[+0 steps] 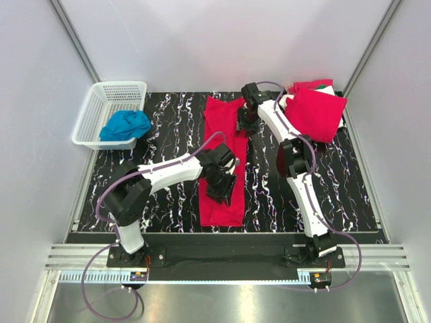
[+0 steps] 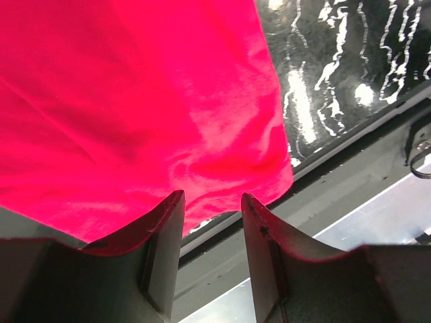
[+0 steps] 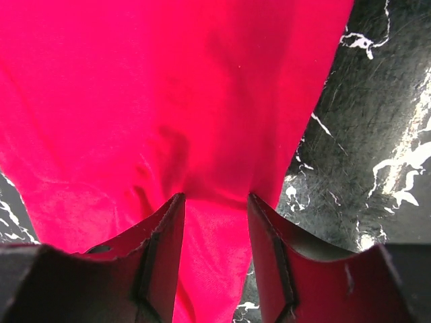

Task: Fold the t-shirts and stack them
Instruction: Fold the tshirt

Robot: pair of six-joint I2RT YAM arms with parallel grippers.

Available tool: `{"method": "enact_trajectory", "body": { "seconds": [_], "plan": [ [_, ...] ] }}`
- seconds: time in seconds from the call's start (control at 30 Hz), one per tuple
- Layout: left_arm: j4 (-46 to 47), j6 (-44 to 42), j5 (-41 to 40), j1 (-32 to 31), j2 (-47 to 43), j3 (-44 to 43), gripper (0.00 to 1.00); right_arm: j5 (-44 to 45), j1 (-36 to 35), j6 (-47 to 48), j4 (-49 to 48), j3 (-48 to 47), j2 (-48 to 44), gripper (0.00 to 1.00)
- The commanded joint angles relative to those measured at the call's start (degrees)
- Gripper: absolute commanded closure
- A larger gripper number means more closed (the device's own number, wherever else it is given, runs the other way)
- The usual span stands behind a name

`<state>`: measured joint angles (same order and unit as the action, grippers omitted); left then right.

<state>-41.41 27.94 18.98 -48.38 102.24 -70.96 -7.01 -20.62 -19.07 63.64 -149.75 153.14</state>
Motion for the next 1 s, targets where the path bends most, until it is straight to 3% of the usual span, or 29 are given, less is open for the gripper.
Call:
{"method": "enact_trajectory", "body": {
  "seconds": [0.0, 0.17, 0.77, 0.97],
  "plan": [
    [0.1, -2.3, -1.9, -0.1, -0.6, 0.8, 0.57, -1.1, -0.3, -0.2, -1.4, -1.0, -2.1, 0.51],
    [0.1, -3.1, -2.3, -0.3, 1.0, 1.7, 0.58, -1.6, -0.3, -0.1, -1.7, -0.6, -0.5, 0.52],
    [2.0, -2.3, -5.0, -3.3, 3.4, 7.5, 0.87, 0.9, 1.0, 2.5, -1.8, -3.3, 5.1, 0.5],
    [3.3, -1.6, -4.7, -3.8, 2.2, 11.5, 0.89, 1.1, 2.2, 3.2, -1.9, -5.2, 7.1, 0.49]
  ]
}}
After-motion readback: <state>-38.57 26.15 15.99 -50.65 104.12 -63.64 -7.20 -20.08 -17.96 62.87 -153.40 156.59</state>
